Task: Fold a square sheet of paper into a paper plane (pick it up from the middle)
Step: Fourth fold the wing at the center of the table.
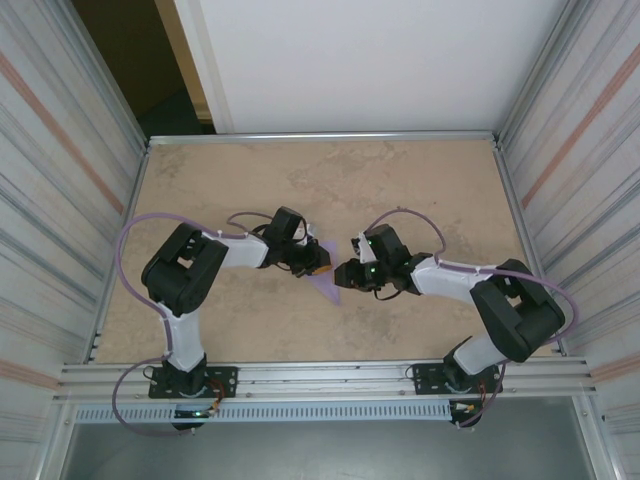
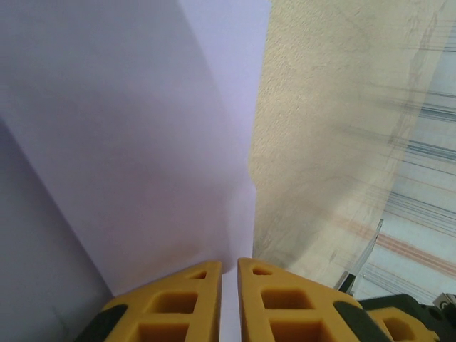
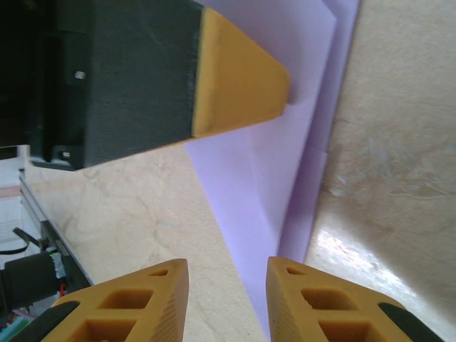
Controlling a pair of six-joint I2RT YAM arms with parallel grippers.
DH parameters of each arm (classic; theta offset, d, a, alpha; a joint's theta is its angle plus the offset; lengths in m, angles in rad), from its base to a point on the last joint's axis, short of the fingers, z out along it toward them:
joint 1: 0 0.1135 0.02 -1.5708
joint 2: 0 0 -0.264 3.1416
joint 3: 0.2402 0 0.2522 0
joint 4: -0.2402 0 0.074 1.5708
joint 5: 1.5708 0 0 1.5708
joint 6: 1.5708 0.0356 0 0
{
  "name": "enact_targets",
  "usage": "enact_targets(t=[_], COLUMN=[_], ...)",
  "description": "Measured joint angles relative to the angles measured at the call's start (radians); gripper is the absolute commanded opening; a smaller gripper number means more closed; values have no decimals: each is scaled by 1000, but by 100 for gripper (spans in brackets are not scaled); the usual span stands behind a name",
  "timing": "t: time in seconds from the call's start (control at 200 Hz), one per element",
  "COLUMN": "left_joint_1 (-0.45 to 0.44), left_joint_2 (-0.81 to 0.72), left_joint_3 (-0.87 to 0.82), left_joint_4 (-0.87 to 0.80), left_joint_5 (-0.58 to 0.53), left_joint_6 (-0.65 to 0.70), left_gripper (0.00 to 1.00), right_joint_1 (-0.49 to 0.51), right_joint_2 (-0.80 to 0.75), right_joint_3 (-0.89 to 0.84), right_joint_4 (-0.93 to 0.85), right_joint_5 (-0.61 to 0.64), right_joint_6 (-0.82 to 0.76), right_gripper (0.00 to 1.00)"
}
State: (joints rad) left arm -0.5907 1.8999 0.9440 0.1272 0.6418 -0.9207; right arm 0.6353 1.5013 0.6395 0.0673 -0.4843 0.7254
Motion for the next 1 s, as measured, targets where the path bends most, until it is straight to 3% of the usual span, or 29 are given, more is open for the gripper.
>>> enact_targets(t=[0.346,1.002], left_joint_1=[0,0], left_joint_2=[-6,-6], left_joint_3=[-7,-10], left_joint_4=[0,0], left_joint_5=[-7,-8], left_joint_6=[0,0], left_gripper=[14,14], right_joint_1=[33,40], right_joint_2=[66,97], right_joint_3=[0,0], right_joint_4=[-10,-10], right_joint_5=[5,-48], right_joint_6=[0,0], right_gripper=[20,16])
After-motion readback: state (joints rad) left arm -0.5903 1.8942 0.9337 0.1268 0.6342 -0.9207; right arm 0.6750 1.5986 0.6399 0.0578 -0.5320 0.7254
